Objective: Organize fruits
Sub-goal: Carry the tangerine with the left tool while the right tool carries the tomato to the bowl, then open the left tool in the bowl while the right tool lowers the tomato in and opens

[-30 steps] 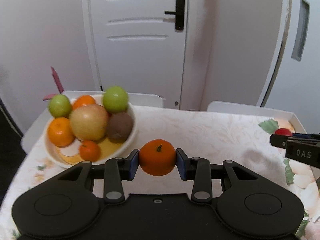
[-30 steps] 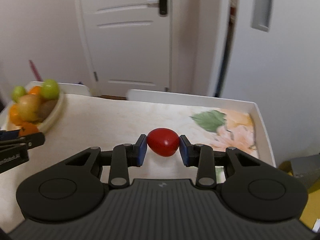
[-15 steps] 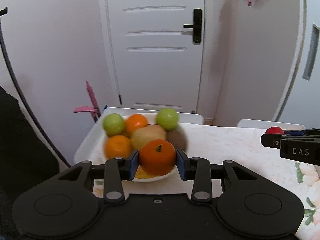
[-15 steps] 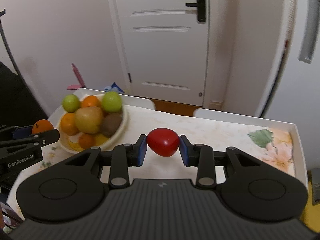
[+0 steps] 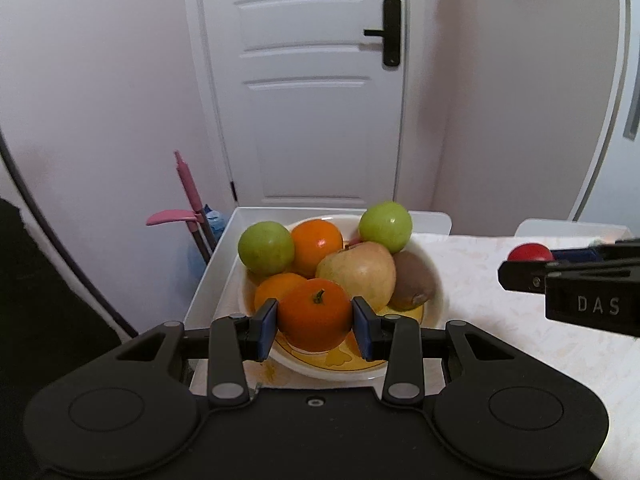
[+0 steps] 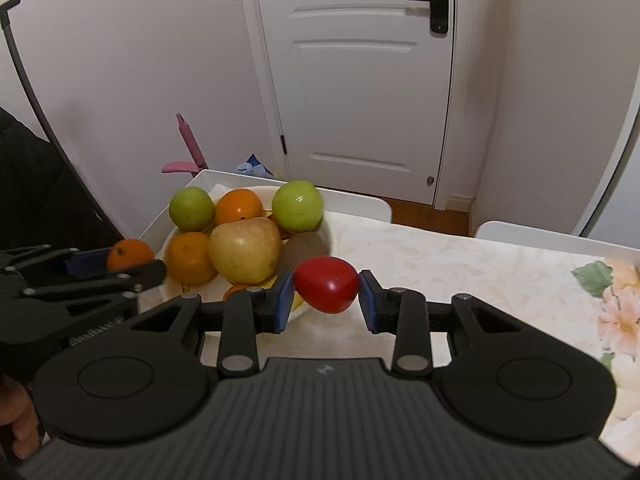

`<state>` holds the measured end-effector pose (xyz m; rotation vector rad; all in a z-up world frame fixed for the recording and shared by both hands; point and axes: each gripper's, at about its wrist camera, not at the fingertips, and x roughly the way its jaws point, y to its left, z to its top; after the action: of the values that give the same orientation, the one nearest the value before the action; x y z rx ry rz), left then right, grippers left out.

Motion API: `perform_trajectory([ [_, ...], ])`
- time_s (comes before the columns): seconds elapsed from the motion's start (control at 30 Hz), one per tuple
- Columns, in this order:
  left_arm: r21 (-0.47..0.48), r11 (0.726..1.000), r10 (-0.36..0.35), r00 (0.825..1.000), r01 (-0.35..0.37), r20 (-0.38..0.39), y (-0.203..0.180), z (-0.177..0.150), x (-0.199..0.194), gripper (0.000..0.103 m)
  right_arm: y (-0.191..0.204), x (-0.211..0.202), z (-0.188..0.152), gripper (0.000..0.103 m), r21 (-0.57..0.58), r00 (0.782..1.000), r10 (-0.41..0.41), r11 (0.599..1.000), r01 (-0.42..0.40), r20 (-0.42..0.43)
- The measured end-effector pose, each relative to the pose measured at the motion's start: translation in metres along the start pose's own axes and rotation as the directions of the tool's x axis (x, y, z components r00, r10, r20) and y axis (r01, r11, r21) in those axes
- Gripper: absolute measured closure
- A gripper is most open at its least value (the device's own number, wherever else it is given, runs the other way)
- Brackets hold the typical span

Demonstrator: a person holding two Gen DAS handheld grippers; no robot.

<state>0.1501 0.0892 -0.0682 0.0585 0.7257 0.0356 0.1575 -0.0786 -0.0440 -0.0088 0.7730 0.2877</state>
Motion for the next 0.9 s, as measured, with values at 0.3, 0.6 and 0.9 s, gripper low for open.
perform_trajectory([
  [0.3,0.082,0.995,-0.044,0.998,0.047,-0.041,0.002,-0.012,0.046,0.06,0.012,0.028,-0.002,0.053,0.036,0.999,-0.035,0.999,0.036,-0.032],
  [0.6,0.132,0.988,-0.075,0.996,0.08,-0.041,0.002,-0.015,0.057,0.037,0.013,0.035,-0.005,0.053,0.048,0.997,-0.062,0.997,0.064,-0.041],
  [0.9,0.131,0.989,-0.072,0.997,0.074,-0.021,0.013,-0.014,0.044,0.013,0.013,0.035,-0.005,0.053,0.04,0.997,-0.055,0.998,0.057,-0.051],
])
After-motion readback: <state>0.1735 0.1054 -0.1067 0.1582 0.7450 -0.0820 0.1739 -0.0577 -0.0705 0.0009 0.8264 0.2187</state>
